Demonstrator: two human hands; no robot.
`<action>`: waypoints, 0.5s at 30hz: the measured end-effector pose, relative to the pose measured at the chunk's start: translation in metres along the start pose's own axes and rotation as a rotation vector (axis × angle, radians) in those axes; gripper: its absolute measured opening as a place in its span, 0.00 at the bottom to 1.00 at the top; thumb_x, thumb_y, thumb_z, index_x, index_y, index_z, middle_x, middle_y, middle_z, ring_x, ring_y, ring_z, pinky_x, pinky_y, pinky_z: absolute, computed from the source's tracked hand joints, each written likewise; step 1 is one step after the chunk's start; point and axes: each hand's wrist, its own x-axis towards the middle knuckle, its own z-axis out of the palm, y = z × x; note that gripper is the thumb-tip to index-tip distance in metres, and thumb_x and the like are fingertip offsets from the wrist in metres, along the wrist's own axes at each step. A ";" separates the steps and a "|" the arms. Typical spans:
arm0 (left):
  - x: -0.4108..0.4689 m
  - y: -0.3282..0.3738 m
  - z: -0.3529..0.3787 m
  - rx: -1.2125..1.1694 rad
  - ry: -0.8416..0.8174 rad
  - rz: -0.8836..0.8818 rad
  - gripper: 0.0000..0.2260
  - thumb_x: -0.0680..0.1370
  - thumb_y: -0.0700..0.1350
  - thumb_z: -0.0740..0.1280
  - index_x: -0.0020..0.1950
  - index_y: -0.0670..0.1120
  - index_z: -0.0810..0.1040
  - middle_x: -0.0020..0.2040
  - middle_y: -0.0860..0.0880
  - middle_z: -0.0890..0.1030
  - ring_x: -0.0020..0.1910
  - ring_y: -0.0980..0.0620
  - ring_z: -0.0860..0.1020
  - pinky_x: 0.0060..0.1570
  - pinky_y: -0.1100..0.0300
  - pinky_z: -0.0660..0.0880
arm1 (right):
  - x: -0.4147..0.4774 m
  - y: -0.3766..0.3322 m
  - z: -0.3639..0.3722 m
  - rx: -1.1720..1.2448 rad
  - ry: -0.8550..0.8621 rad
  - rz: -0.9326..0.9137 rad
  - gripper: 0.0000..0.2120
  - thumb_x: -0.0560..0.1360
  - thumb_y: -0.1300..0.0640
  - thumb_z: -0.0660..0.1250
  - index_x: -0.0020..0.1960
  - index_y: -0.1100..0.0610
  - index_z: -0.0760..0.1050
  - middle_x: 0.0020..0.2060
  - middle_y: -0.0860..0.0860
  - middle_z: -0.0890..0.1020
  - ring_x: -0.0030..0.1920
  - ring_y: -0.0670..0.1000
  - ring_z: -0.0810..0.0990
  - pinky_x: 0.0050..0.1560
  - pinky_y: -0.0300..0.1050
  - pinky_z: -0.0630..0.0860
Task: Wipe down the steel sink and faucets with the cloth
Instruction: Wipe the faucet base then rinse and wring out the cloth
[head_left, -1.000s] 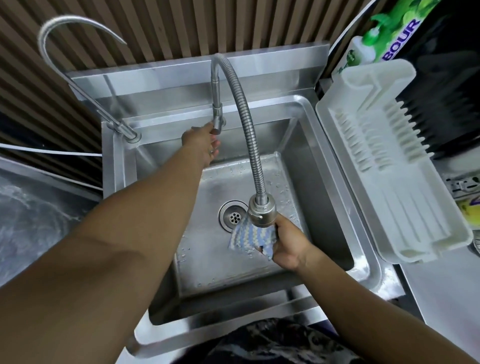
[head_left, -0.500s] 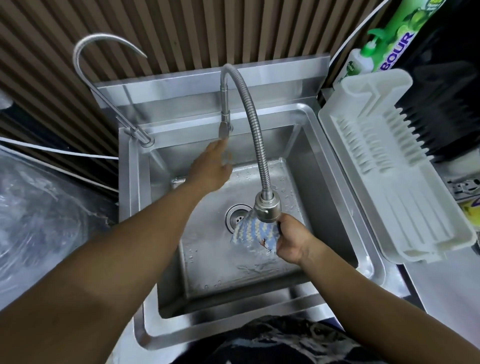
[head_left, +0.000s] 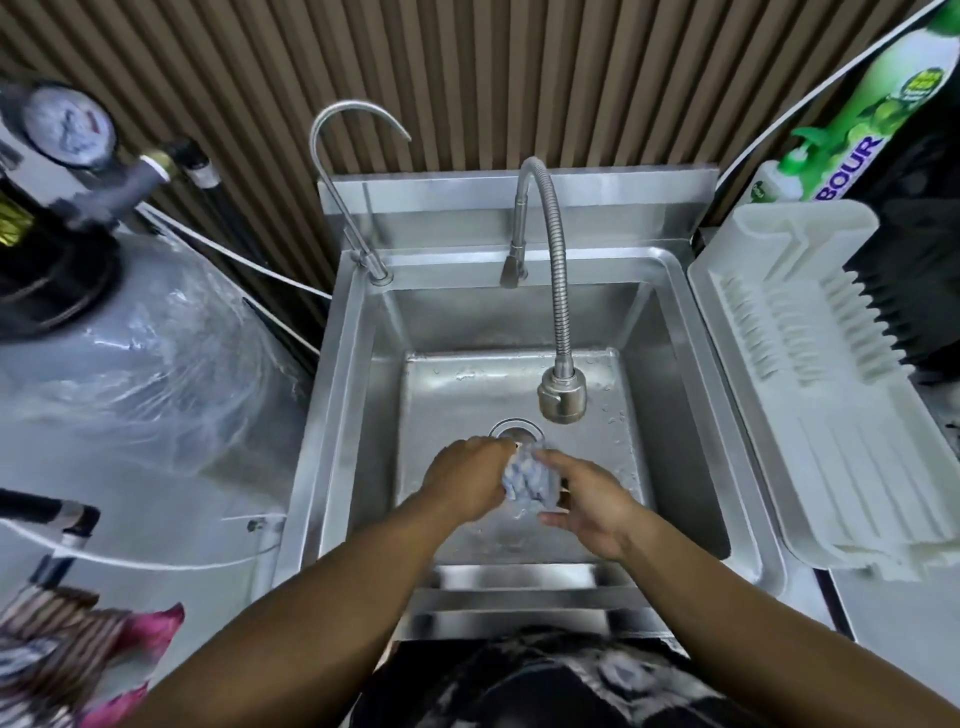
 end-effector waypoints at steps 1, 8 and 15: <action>-0.002 -0.001 -0.005 0.021 0.012 0.022 0.16 0.73 0.44 0.67 0.61 0.50 0.74 0.57 0.46 0.80 0.56 0.40 0.78 0.51 0.54 0.74 | -0.002 0.001 -0.007 0.126 -0.043 0.047 0.17 0.79 0.43 0.64 0.55 0.54 0.82 0.50 0.54 0.86 0.48 0.54 0.82 0.53 0.51 0.77; -0.002 0.027 -0.008 0.312 0.102 0.364 0.17 0.76 0.49 0.67 0.64 0.50 0.74 0.59 0.50 0.75 0.56 0.47 0.76 0.41 0.54 0.73 | -0.018 -0.002 -0.020 0.263 -0.536 0.263 0.36 0.63 0.43 0.80 0.60 0.69 0.80 0.60 0.68 0.80 0.55 0.67 0.83 0.49 0.59 0.83; -0.001 0.042 -0.024 0.503 0.002 0.419 0.10 0.80 0.47 0.62 0.58 0.47 0.77 0.55 0.47 0.81 0.52 0.43 0.80 0.38 0.56 0.68 | -0.010 -0.015 -0.025 -0.143 -0.555 0.227 0.14 0.66 0.66 0.78 0.40 0.59 0.72 0.29 0.51 0.74 0.25 0.44 0.68 0.25 0.35 0.63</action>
